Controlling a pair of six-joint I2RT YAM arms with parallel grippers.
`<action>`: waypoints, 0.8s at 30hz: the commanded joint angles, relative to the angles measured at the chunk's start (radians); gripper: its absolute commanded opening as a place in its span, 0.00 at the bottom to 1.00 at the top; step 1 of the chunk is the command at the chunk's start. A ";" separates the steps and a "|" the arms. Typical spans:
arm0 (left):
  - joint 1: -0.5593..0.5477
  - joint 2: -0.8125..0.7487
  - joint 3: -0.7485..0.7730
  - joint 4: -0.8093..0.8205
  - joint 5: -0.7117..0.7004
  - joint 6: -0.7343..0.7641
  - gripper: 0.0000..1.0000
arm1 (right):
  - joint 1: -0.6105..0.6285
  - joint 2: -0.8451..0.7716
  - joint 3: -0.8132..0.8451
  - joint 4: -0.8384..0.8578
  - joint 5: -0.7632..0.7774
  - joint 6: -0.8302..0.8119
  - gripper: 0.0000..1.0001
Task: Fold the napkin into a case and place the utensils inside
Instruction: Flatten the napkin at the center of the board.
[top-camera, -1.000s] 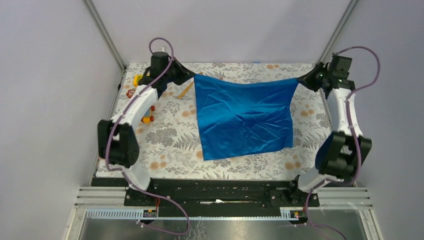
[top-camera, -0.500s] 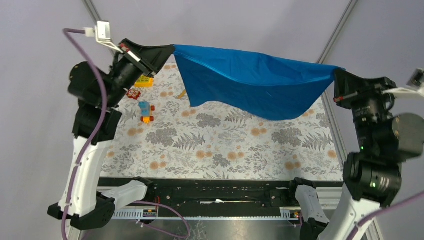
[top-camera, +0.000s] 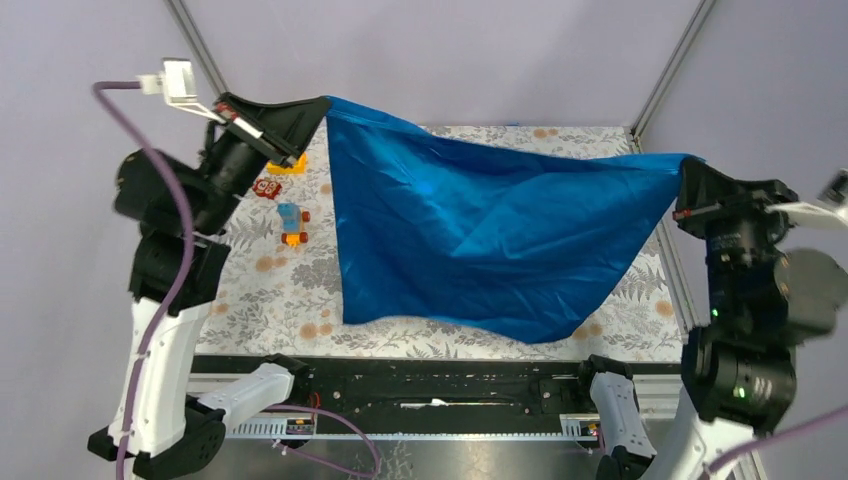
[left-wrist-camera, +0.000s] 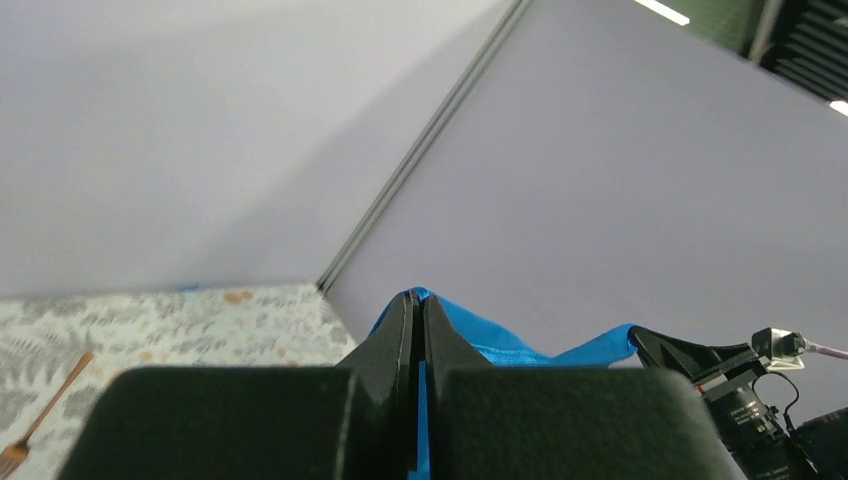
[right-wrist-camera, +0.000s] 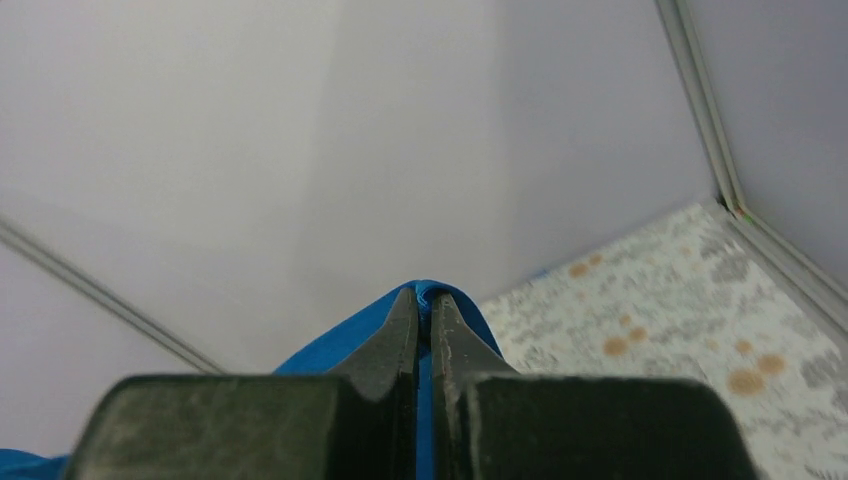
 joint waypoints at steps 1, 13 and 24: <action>-0.002 0.085 -0.123 0.082 -0.093 0.008 0.00 | 0.006 0.090 -0.168 0.066 0.055 -0.044 0.00; 0.004 0.587 -0.229 0.311 -0.211 0.024 0.00 | 0.006 0.546 -0.440 0.455 0.016 -0.061 0.00; 0.012 0.977 -0.067 0.384 -0.155 0.012 0.00 | 0.025 1.030 -0.281 0.572 -0.087 -0.059 0.00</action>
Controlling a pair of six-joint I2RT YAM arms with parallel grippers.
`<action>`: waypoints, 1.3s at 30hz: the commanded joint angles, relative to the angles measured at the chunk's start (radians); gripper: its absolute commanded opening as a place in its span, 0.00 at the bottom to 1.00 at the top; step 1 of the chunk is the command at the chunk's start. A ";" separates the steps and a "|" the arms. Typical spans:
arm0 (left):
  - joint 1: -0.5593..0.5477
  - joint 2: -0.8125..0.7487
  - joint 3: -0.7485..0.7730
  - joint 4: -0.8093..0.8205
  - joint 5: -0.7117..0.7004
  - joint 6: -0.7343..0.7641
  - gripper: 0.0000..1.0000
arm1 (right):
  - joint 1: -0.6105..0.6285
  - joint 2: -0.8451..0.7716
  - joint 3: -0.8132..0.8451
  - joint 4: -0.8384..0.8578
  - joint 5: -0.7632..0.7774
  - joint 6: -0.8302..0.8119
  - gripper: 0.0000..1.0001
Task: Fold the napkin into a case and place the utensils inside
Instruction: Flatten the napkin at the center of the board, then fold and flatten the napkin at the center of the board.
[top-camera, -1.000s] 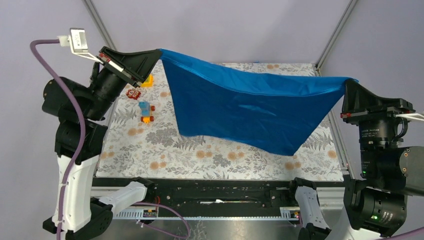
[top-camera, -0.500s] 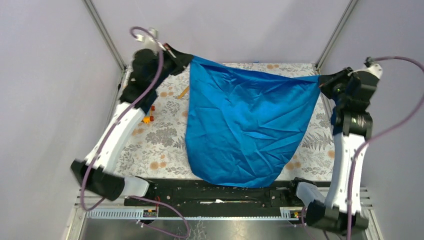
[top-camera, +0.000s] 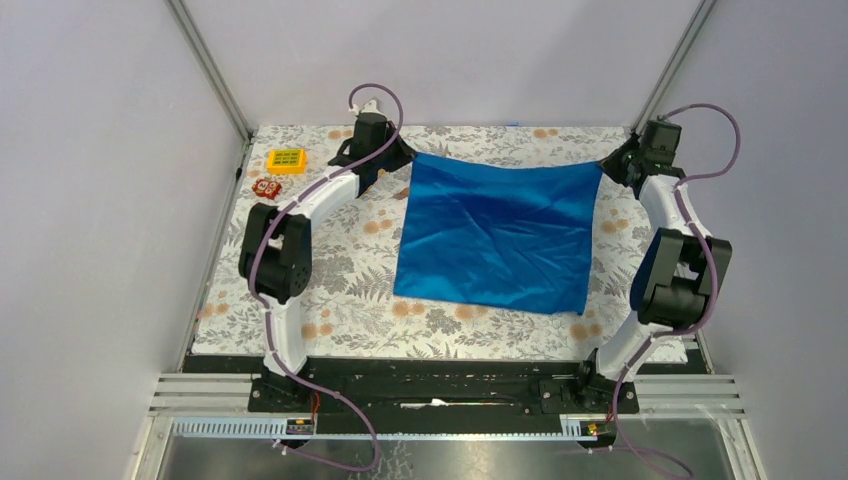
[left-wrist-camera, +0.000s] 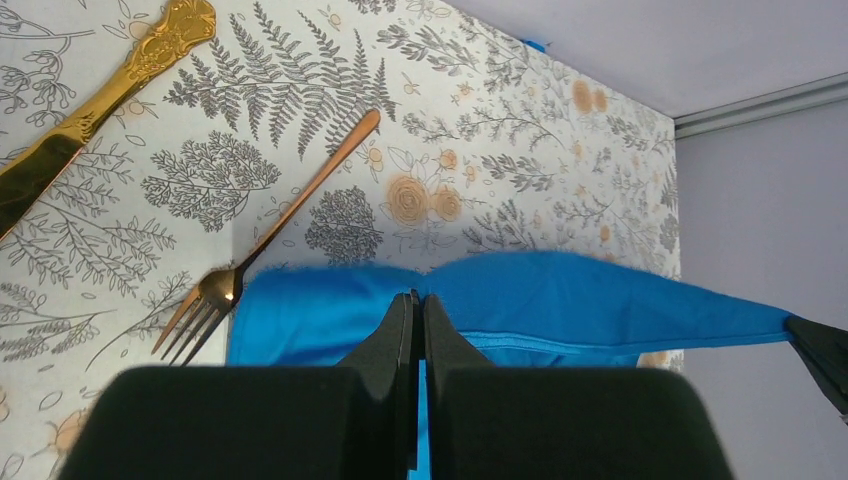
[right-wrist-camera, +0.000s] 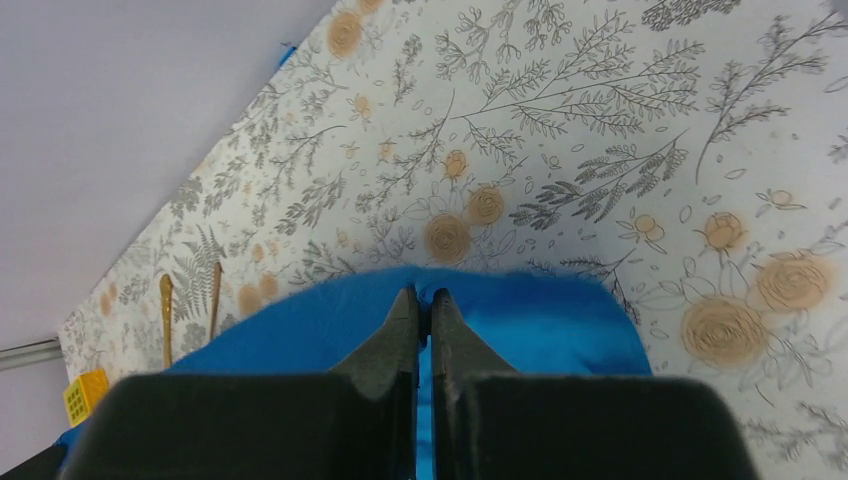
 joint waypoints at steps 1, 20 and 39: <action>0.009 0.034 0.075 0.115 0.027 0.002 0.00 | 0.012 0.074 0.088 0.084 -0.049 -0.011 0.00; 0.001 -0.253 -0.348 -0.050 0.202 -0.174 0.00 | 0.025 -0.208 -0.134 -0.243 0.062 -0.011 0.00; -0.068 -0.421 -0.684 -0.083 0.219 -0.089 0.00 | 0.006 -0.475 -0.534 -0.305 0.200 -0.058 0.00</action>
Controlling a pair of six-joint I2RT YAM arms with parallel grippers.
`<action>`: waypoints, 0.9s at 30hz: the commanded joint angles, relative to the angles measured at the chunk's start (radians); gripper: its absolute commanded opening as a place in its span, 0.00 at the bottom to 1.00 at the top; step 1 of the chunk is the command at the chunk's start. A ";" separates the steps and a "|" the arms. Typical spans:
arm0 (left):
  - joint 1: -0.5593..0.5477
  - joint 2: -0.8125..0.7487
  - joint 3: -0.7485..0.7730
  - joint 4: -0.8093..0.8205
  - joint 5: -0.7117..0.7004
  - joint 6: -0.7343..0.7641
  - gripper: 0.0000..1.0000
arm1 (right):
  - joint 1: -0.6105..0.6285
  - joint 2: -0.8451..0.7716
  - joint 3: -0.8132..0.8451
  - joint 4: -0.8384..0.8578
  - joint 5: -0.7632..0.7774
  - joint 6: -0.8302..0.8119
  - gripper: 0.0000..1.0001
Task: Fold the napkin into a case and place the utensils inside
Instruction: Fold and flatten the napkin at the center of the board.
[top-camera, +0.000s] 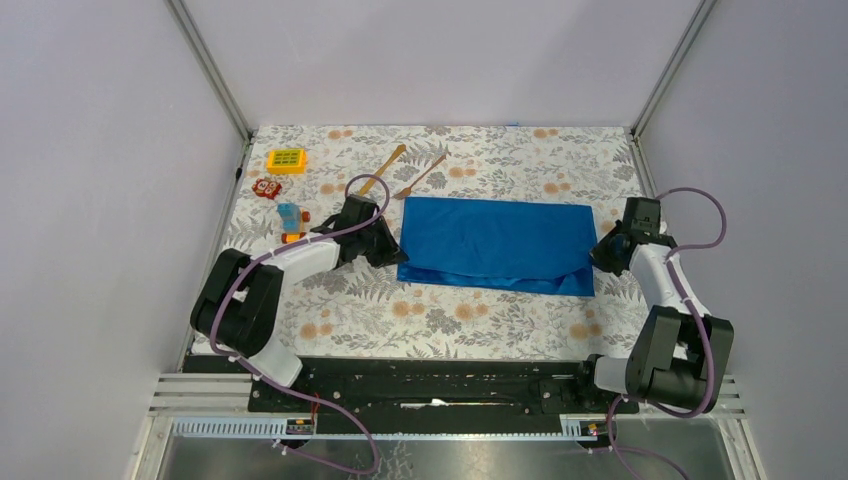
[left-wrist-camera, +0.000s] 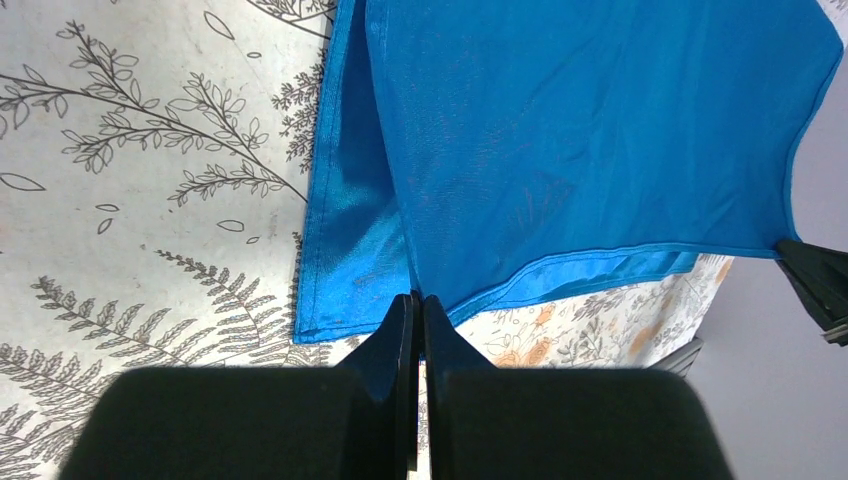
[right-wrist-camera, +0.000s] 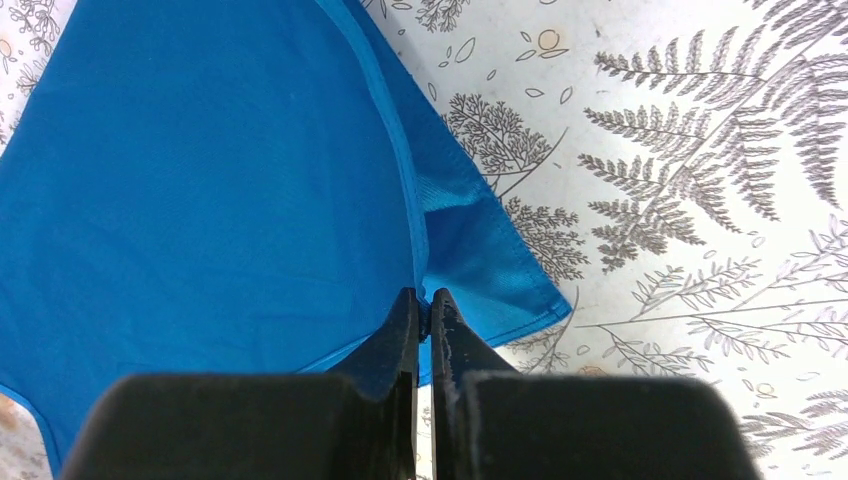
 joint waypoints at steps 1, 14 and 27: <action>-0.002 -0.060 0.044 -0.014 0.010 0.050 0.00 | -0.006 -0.091 0.030 -0.032 0.044 -0.057 0.00; -0.005 -0.047 0.000 -0.035 0.007 0.065 0.00 | -0.007 -0.100 -0.064 -0.004 0.084 -0.041 0.00; -0.006 0.023 -0.008 -0.017 -0.005 0.066 0.00 | -0.007 -0.026 -0.113 0.049 0.091 -0.031 0.00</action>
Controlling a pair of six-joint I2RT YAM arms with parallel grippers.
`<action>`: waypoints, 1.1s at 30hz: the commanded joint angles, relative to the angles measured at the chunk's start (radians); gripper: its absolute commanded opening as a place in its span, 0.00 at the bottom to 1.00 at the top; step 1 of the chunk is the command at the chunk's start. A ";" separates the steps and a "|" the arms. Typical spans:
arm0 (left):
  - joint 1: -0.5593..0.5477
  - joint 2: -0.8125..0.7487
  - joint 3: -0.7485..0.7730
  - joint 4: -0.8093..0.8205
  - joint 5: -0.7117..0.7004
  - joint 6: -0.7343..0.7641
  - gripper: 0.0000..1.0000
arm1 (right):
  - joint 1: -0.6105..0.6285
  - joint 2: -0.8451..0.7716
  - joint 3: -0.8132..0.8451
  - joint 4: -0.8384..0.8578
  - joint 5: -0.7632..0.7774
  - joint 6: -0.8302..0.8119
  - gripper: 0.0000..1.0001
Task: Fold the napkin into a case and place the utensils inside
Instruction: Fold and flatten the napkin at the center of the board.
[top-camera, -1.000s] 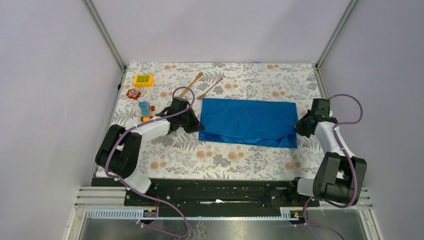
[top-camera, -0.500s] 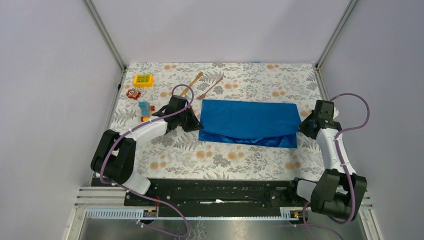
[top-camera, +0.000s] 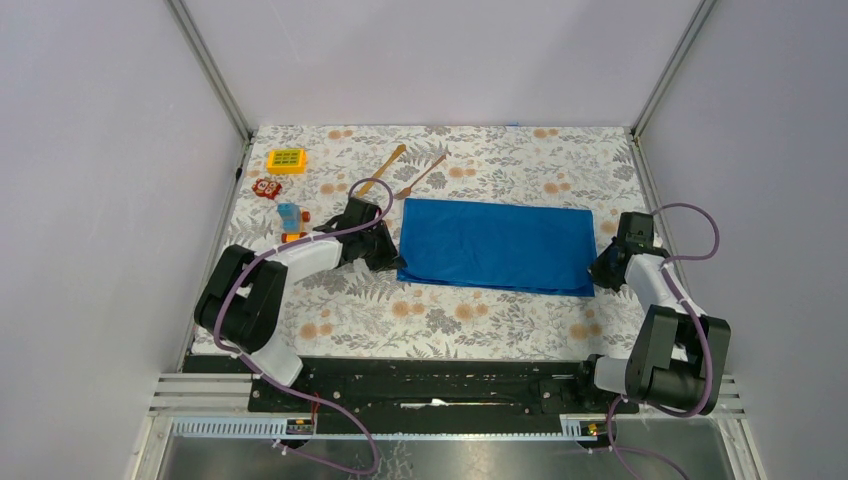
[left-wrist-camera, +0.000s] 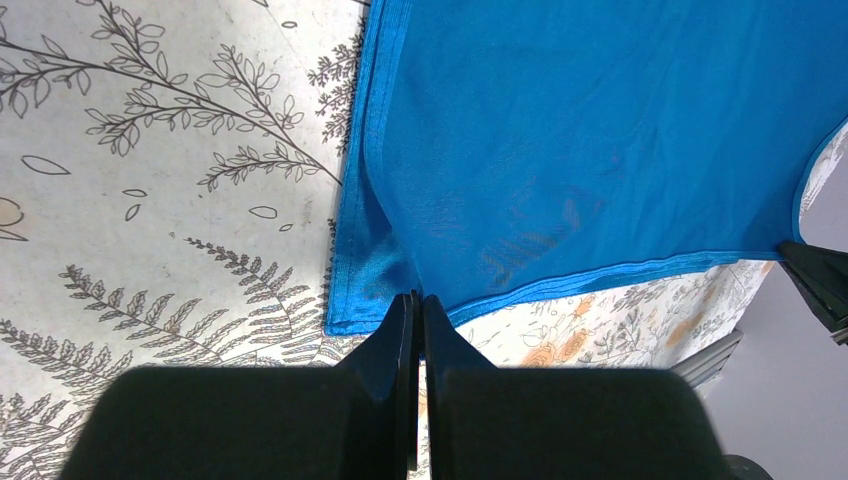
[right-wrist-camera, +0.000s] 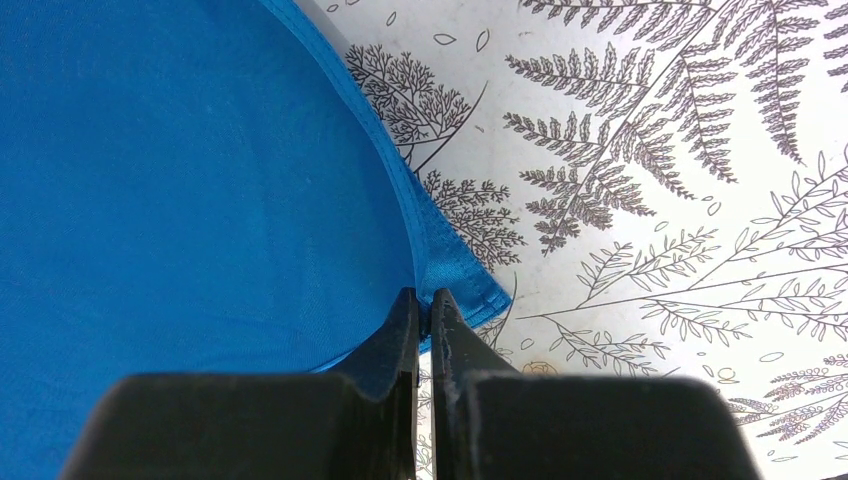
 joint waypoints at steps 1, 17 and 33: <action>-0.004 -0.005 -0.019 0.034 -0.004 0.013 0.00 | -0.003 -0.019 -0.002 0.017 0.032 0.001 0.00; -0.014 0.012 -0.020 -0.022 -0.029 0.017 0.00 | -0.003 -0.038 -0.007 -0.018 0.063 0.011 0.00; -0.014 0.062 -0.006 -0.064 -0.064 0.016 0.00 | -0.003 -0.002 0.006 -0.062 0.099 0.036 0.00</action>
